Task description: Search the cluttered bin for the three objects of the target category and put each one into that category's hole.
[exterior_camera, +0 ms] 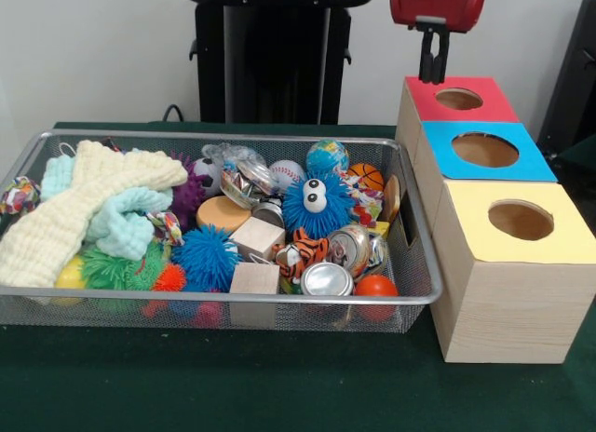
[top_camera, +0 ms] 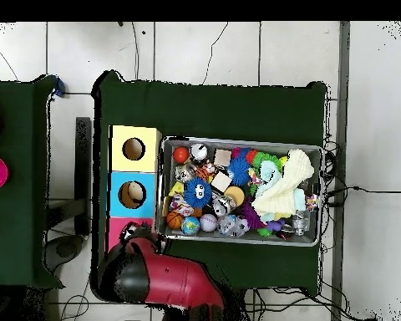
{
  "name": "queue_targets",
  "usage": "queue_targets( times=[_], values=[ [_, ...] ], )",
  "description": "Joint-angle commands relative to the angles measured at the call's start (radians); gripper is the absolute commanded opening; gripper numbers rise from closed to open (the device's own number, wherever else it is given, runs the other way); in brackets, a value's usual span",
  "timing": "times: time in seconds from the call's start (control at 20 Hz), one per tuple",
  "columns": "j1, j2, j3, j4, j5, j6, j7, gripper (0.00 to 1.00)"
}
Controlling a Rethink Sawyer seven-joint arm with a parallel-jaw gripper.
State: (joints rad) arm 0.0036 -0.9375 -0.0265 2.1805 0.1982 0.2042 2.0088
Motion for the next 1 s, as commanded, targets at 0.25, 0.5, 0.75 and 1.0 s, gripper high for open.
queue_targets(
  times=[0.25, 0.5, 0.75, 1.0],
  values=[
    [-0.121, 0.08, 0.059, -0.205, -0.097, 0.161, -0.04, 0.0],
    [-0.185, 0.102, 0.091, -0.254, -0.151, 0.185, -0.086, 0.0],
    [-0.244, 0.139, 0.134, -0.289, -0.205, 0.169, -0.112, 0.0],
    [-0.289, 0.188, 0.168, -0.306, -0.277, 0.108, -0.113, 0.0]
  ],
)
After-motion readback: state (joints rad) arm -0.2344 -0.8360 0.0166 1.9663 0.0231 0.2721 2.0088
